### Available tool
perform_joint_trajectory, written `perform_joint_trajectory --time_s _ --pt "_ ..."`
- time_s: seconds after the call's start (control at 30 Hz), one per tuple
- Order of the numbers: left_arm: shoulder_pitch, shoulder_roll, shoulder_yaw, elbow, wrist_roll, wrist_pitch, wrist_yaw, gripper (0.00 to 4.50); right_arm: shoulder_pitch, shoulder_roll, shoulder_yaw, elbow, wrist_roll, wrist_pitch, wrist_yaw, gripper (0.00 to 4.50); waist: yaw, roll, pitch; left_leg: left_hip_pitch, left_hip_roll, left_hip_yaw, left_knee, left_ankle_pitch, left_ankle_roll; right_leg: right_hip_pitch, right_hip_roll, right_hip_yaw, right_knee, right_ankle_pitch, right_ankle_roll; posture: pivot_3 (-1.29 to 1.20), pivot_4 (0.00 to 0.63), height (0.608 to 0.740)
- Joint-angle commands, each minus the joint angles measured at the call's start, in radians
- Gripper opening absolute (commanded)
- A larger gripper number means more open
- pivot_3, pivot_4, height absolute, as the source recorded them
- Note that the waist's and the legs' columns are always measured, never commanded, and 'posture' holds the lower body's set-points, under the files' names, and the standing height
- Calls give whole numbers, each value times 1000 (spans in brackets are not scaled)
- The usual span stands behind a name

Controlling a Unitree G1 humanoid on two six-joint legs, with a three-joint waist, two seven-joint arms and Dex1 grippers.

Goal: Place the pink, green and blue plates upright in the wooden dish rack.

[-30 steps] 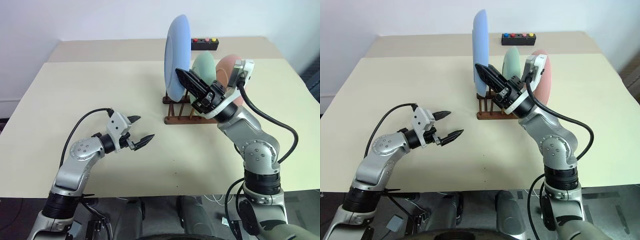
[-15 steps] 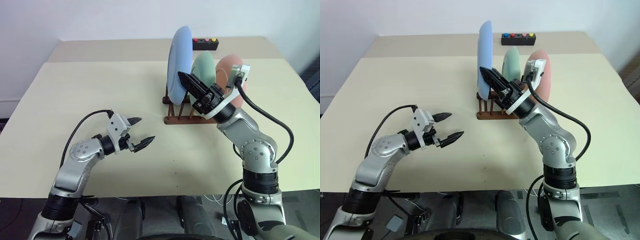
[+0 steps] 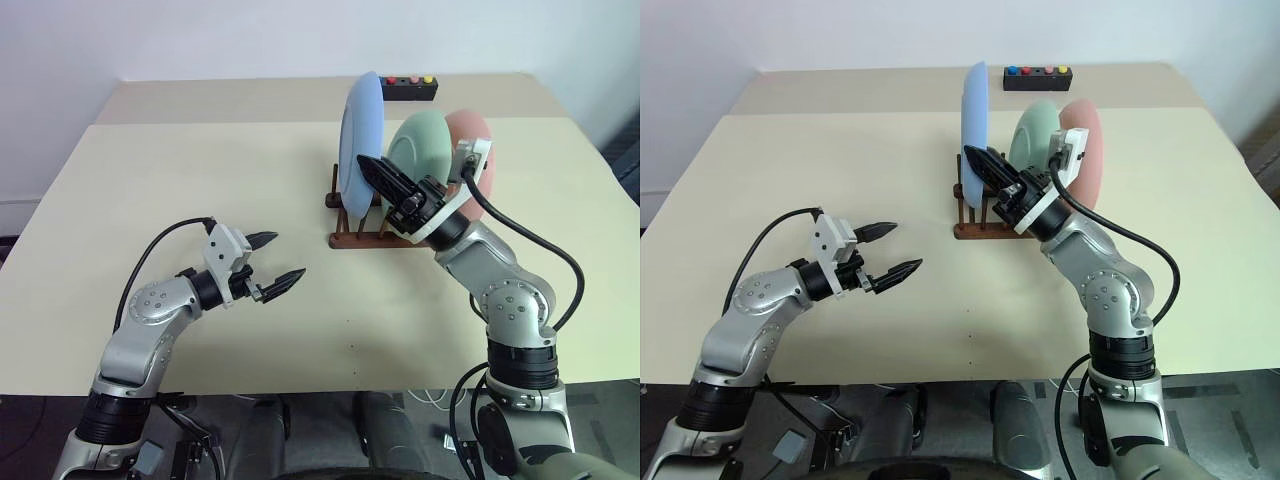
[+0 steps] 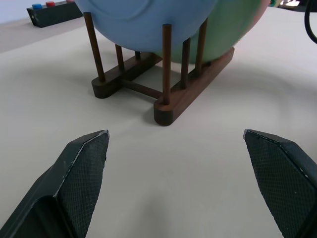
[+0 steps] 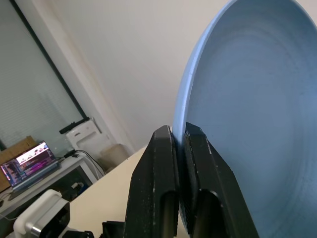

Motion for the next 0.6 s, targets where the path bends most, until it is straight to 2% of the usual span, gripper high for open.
perform_joint_trajectory --time_s 0.03,0.2,0.23,0.4,0.6 --pt "-2 6 17 -33 -11 -13 1 4500 -4 -3 -19 -23 7 0 15 1585 0 0 0 0 0 0 0 0 0 0 0 0 0 0 0 0 150 730" --pt "-2 4 12 -36 -9 -11 2 4500 -5 -7 -12 -28 -18 -9 20 4106 0 0 0 0 0 0 0 0 0 0 0 0 0 0 0 0 150 730" --pt "-3 4 11 -35 -8 -11 3 4500 -7 -7 -10 -27 -29 -15 20 4472 0 0 0 0 0 0 0 0 0 0 0 0 0 0 0 0 150 730" --pt "-5 3 8 -35 -7 -10 4 4500 -28 3 -20 -23 -64 -45 19 4472 0 0 0 0 0 0 0 0 0 0 0 0 0 0 0 0 150 730" --pt "-9 0 4 -35 -8 -9 6 4500 -87 -94 -6 -62 -195 -120 90 4472 1 0 0 0 0 0 0 0 0 0 0 0 0 0 0 0 150 730"
